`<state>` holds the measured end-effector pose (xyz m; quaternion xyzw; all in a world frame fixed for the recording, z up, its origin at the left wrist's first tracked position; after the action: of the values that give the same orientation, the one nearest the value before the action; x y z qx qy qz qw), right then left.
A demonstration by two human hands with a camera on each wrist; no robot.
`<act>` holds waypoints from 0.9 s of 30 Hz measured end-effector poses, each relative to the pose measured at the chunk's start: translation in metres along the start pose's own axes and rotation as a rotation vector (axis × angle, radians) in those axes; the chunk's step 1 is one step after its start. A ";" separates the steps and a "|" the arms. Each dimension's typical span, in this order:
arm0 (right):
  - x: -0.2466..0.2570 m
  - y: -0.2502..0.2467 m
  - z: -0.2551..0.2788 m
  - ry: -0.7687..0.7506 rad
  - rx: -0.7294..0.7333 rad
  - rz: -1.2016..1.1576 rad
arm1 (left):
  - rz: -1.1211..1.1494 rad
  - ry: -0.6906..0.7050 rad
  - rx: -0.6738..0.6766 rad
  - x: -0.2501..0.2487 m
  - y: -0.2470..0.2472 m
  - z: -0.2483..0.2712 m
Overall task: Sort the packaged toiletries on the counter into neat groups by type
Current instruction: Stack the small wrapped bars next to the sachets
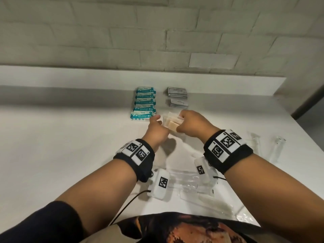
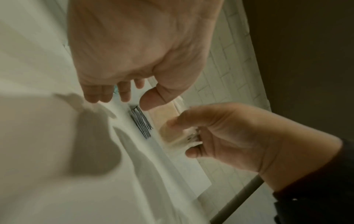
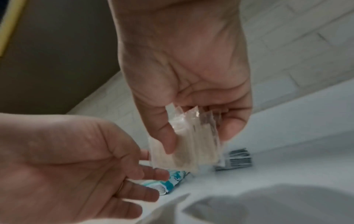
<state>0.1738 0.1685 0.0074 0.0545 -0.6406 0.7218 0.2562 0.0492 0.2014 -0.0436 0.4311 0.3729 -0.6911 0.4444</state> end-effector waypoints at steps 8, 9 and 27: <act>-0.017 0.026 -0.002 -0.016 0.103 0.266 | -0.070 0.076 0.143 0.011 0.010 -0.001; -0.021 0.025 -0.001 -0.002 0.127 0.262 | -0.070 0.087 0.143 0.011 0.010 -0.002; -0.023 0.043 0.005 -0.204 0.134 0.330 | -0.264 0.180 0.147 0.023 0.024 -0.010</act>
<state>0.1735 0.1547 -0.0400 0.0386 -0.6142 0.7856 0.0640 0.0691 0.1955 -0.0717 0.4698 0.4130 -0.7275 0.2819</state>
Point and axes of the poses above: each hand's wrist, its own z-axis away from the middle knuckle, its own y-axis out of the palm, x = y × z, the point moved 2 cm from there along -z, towards the middle knuckle, and after that the axes turned 1 degree about -y, right-handed, at the moved point
